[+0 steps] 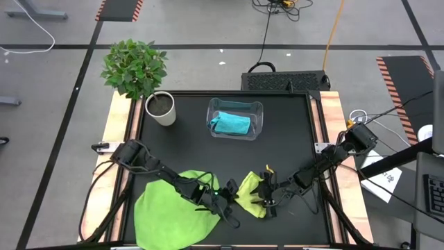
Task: Fold microfiber towels
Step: Fold the light green towel
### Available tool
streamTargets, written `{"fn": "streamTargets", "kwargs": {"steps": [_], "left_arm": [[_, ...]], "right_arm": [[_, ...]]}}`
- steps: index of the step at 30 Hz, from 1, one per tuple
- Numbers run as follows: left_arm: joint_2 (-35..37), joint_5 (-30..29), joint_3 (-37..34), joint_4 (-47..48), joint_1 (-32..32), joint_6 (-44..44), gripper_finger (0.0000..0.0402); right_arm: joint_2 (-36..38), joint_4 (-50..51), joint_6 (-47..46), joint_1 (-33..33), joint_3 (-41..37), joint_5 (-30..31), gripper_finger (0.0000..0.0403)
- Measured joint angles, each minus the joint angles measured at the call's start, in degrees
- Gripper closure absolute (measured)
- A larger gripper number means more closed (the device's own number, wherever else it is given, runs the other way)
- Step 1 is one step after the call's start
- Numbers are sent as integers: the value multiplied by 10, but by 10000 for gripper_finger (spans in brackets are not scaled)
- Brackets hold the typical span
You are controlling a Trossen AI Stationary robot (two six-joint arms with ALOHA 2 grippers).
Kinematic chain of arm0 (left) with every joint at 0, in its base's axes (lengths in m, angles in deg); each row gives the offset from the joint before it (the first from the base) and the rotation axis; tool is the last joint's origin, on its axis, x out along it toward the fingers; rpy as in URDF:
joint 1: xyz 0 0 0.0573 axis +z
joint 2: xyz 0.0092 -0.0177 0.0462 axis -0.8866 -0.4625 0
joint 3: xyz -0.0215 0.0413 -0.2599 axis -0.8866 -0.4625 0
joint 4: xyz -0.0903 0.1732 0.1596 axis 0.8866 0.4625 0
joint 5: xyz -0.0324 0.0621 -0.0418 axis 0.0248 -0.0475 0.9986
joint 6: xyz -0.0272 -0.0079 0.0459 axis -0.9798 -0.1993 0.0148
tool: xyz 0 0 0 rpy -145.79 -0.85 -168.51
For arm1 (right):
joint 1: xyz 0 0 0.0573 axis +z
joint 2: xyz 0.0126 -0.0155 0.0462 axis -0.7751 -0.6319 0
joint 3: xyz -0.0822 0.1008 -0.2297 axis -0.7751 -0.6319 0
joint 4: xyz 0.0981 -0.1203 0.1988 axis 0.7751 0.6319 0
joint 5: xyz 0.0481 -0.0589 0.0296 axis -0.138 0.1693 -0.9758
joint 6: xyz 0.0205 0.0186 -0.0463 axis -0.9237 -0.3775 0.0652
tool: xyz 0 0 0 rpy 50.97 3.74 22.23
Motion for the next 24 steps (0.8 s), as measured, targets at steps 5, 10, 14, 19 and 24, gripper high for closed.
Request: {"fn": "streamTargets", "kwargs": {"steps": [5, 10, 14, 19, 24], "left_arm": [[0, 7, 0, -1, 4, -1, 384], [4, 14, -1, 0, 16, -36, 394], [14, 18, 0, 8, 21, -56, 394], [39, 14, 21, 29, 26, -84, 393], [44, 2, 39, 47, 26, -86, 397]], "right_arm": [[0, -23, 13, 6, 0, 0, 225], [4, -72, 82, 32, 5, -2, 225], [18, -63, 102, 50, 22, -1, 225], [19, -37, 83, 69, 41, -1, 225], [19, 28, 20, 96, 59, 21, 225]]}}
